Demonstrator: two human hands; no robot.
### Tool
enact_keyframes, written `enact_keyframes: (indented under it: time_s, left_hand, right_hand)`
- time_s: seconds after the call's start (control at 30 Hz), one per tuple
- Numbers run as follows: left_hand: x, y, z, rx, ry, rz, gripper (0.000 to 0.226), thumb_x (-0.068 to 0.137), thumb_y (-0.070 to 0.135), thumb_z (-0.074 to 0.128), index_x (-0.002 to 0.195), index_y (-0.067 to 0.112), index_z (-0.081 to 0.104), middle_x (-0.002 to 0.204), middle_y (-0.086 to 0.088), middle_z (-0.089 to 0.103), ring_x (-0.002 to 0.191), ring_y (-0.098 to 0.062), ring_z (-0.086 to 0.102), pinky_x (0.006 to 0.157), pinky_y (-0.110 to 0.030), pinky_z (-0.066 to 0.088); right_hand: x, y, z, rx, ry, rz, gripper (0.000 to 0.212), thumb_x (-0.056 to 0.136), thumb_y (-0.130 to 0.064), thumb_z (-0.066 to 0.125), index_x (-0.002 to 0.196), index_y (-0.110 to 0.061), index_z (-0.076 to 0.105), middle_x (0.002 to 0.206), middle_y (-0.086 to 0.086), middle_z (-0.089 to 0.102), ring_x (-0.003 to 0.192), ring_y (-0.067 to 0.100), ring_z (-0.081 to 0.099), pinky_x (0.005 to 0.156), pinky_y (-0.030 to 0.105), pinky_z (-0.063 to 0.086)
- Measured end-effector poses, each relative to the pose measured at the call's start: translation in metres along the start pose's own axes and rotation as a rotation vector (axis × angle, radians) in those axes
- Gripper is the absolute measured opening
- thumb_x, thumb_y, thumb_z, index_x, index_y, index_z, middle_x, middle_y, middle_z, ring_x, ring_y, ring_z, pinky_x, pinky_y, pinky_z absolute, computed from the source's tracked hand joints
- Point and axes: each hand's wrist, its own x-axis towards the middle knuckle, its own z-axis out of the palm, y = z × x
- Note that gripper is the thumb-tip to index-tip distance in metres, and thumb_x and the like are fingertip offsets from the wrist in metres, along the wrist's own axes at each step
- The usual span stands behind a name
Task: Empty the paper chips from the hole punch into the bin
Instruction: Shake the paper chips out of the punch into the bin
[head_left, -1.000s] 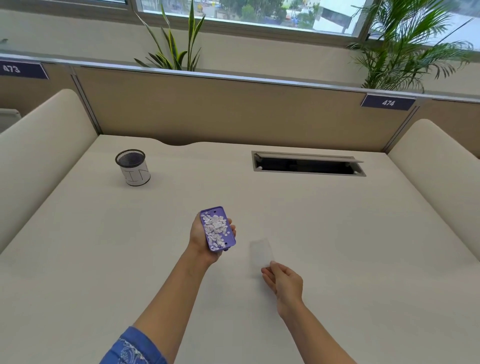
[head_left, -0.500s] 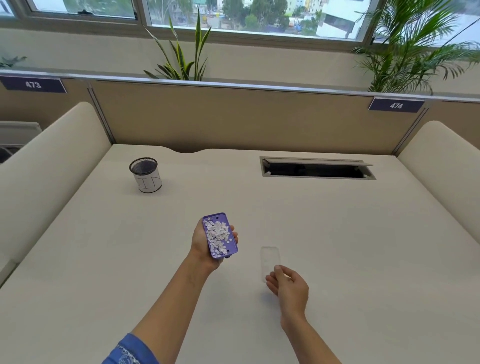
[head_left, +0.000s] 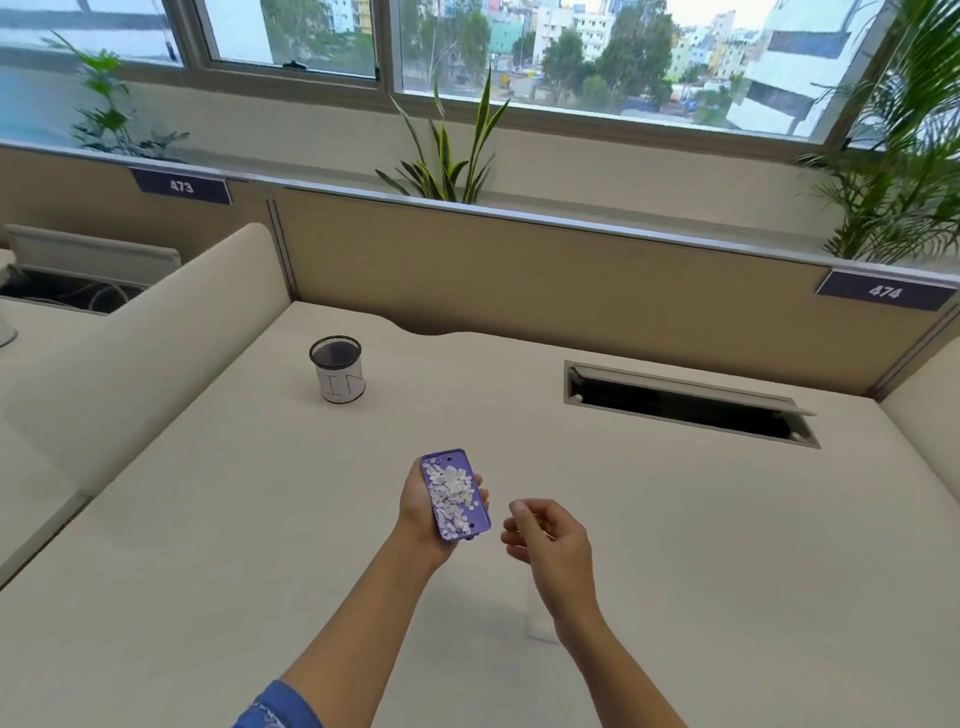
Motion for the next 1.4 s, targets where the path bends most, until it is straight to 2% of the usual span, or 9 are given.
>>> enact_keyframes:
  time_s: [0.13,0.33,0.5,0.67,0.77,0.83,1.07,1.23,1.4]
  left_hand:
    - [0.007,0.015,0.003,-0.019,0.044,0.073,0.048,0.099,0.044,0.031,0.083,0.008,0.060,0.057,-0.009,0.067,0.048,-0.022,0.065,0.046,-0.029,0.055]
    - [0.025,0.058,-0.001,-0.110,0.078,0.171,0.047,0.096,0.040,0.032,0.085,0.004,0.060,0.071,-0.012,0.062,0.064,-0.027,0.059,0.059,-0.034,0.051]
    - [0.039,0.090,-0.008,-0.111,0.079,0.158,0.051,0.099,0.044,0.030,0.108,0.003,0.059,0.091,-0.014,0.063,0.081,-0.027,0.060,0.066,-0.037,0.050]
    - [0.059,0.134,-0.029,-0.008,0.032,0.129,0.048,0.100,0.045,0.033,0.123,0.009,0.056,0.095,-0.012,0.069,0.083,-0.028,0.065,0.066,-0.038,0.054]
    - [0.070,0.160,-0.042,-0.020,-0.027,0.145,0.057,0.097,0.057,0.035,0.122,0.011,0.059,0.093,-0.012,0.075,0.085,-0.030,0.069,0.069,-0.040,0.057]
    - [0.079,0.180,-0.050,-0.027,-0.071,0.164,0.065,0.093,0.065,0.033,0.124,0.014,0.058,0.103,-0.013,0.073,0.094,-0.031,0.068,0.074,-0.041,0.056]
    - [0.118,0.239,-0.073,0.080,-0.148,0.248,0.081,0.083,0.068,0.035,0.140,0.011,0.045,0.130,-0.020,0.061,0.114,-0.037,0.061,0.082,-0.042,0.055]
    - [0.147,0.277,-0.090,0.149,-0.184,0.306,0.080,0.081,0.061,0.043,0.142,0.009,0.040,0.132,-0.022,0.059,0.115,-0.039,0.061,0.076,-0.040,0.061]
    - [0.177,0.309,-0.104,0.238,-0.179,0.375,0.069,0.084,0.050,0.049,0.139,0.007,0.043,0.126,-0.021,0.063,0.107,-0.036,0.067,0.070,-0.038,0.061]
  right_hand:
    - [0.005,-0.023,0.032,-0.014,-0.124,-0.072,0.012,0.091,-0.029,0.067,0.089,-0.018,0.071,0.082,0.001,0.076,0.075,0.017,0.072,0.063,0.025,0.060]
    - [0.024,-0.035,0.076,0.039,-0.156,-0.039,0.011,0.091,-0.014,0.064,0.097,-0.013,0.074,0.089,0.006,0.077,0.079,0.015,0.074,0.065,0.023,0.058]
    - [0.047,-0.047,0.109,0.091,-0.116,0.010,0.012,0.090,-0.010,0.065,0.095,-0.009,0.076,0.085,0.010,0.078,0.072,0.012,0.073,0.063,0.020,0.057]
    - [0.078,-0.057,0.149,0.090,-0.070,0.037,0.011,0.088,-0.008,0.065,0.085,-0.012,0.075,0.074,0.006,0.078,0.061,0.010,0.071,0.056,0.018,0.055]
    - [0.098,-0.063,0.177,0.050,-0.058,0.037,0.015,0.090,-0.010,0.063,0.082,-0.015,0.074,0.075,0.004,0.077,0.061,0.010,0.071,0.054,0.017,0.054]
    - [0.113,-0.067,0.197,0.018,-0.058,0.031,0.016,0.090,-0.012,0.063,0.079,-0.018,0.073,0.078,0.002,0.077,0.063,0.010,0.072,0.054,0.016,0.054]
    - [0.166,-0.079,0.258,-0.066,-0.106,0.010,0.021,0.090,-0.013,0.062,0.073,-0.023,0.071,0.077,-0.004,0.075,0.066,0.006,0.073,0.052,0.014,0.053]
    - [0.205,-0.086,0.291,-0.130,-0.180,0.018,0.019,0.091,-0.011,0.060,0.077,-0.020,0.070,0.080,0.001,0.075,0.063,0.003,0.072,0.053,0.015,0.054]
    - [0.239,-0.087,0.317,-0.170,-0.208,0.053,0.011,0.094,-0.019,0.063,0.085,-0.019,0.069,0.088,0.003,0.073,0.076,0.011,0.071,0.055,0.016,0.055]
